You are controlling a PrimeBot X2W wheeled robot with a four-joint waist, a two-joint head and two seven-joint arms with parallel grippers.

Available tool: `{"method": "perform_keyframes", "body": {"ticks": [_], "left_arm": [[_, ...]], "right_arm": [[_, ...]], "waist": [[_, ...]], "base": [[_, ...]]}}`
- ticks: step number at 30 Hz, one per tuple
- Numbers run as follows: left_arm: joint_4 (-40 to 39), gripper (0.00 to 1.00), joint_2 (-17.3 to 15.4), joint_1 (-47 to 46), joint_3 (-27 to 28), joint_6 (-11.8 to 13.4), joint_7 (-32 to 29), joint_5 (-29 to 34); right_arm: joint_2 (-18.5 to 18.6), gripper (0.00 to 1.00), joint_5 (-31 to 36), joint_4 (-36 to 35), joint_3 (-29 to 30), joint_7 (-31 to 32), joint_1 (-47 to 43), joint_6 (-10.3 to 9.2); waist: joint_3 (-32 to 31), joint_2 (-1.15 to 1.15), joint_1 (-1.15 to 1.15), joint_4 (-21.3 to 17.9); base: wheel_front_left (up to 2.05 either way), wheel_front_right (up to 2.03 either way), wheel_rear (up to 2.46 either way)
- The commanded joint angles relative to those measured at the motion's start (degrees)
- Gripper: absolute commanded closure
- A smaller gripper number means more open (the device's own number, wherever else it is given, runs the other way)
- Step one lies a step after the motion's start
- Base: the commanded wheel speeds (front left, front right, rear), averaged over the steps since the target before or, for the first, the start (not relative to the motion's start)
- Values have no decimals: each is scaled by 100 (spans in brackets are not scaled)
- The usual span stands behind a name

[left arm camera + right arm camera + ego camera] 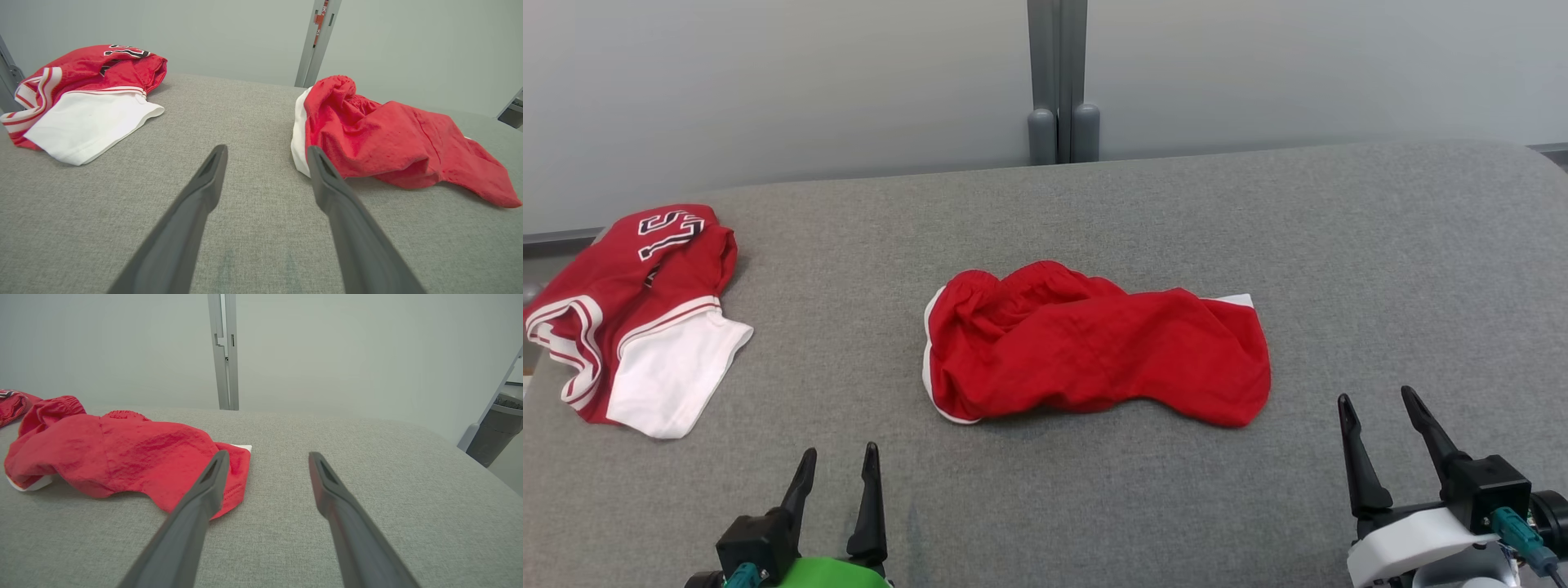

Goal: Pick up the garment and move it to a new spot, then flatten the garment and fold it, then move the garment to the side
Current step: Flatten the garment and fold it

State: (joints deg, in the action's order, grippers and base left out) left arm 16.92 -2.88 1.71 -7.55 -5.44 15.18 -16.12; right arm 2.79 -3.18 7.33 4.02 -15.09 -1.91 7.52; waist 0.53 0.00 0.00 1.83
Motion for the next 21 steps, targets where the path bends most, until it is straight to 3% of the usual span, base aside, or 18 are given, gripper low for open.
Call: {"method": "perform_keyframes", "body": {"ticks": [1,13,21], "left_arm": [[6,0,-2,-32,16,19,-5,-3],[-18,0,-2,-230,-121,-10,-5,83],[570,0,-3,-1518,-822,-145,-113,239]], "right_arm": [[19,0,-32,10,15,-12,-5,-6],[19,0,11,0,28,-12,52,-6],[19,0,58,-42,1,-12,196,-6]], "waist": [[4,0,0,4],[54,0,0,33],[329,0,0,-7]], "base": [[0,0,0],[0,0,0],[0,0,0]]}}
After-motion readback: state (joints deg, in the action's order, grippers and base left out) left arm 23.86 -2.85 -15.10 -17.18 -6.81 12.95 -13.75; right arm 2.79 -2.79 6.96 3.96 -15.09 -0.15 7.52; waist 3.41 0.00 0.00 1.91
